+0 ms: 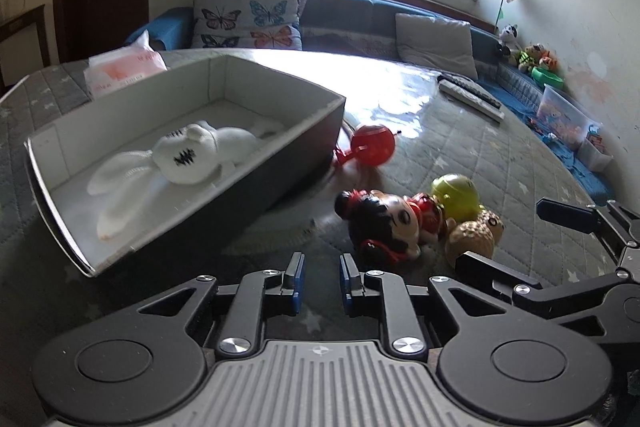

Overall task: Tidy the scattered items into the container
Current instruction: 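Move the left gripper toward the red-haired doll figure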

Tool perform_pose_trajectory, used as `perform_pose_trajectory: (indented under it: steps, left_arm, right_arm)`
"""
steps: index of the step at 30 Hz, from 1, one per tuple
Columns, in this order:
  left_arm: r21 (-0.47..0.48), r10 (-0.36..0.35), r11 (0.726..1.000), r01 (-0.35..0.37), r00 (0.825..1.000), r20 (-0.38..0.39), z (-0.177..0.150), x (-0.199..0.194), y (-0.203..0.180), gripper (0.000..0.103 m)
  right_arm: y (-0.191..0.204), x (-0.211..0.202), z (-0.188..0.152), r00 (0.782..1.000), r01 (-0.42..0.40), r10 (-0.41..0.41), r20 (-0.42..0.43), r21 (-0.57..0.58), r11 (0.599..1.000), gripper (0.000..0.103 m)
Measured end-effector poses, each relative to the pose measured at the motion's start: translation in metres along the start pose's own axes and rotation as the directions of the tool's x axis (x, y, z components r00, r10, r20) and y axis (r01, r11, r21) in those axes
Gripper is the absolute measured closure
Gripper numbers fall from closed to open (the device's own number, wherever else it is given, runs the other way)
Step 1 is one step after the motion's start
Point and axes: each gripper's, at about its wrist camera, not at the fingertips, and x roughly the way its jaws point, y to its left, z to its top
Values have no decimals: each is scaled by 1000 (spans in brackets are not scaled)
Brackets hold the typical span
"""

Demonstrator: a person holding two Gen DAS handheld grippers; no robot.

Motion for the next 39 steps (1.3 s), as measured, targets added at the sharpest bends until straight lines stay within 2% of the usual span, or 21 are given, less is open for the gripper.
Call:
perform_pose_trajectory:
  steps: [6,10,19,28,34,39]
  left_arm:
    - [0,-18,1000,18,1000,-15,-1,6,-5,82]
    - [4,-27,1000,27,999,-20,1,9,-9,82]
    - [23,-45,999,45,999,-9,14,11,-18,82]
    - [12,-57,998,58,998,-13,27,15,-14,82]
    - [-15,-61,998,61,998,-16,31,17,-5,82]
    - [-31,-64,998,64,998,-18,32,18,1,82]
  right_arm:
    - [-9,2,-16,999,18,-18,-29,16,1000,0]
    - [-13,3,-20,999,-14,16,-46,40,999,0]
    - [2,6,-11,996,-84,84,-24,-20,996,0]
    - [23,26,-2,989,-145,141,-50,-89,985,0]
    - [35,41,2,985,-165,157,-75,-129,978,0]
    - [41,56,5,985,-150,137,-107,-126,981,0]
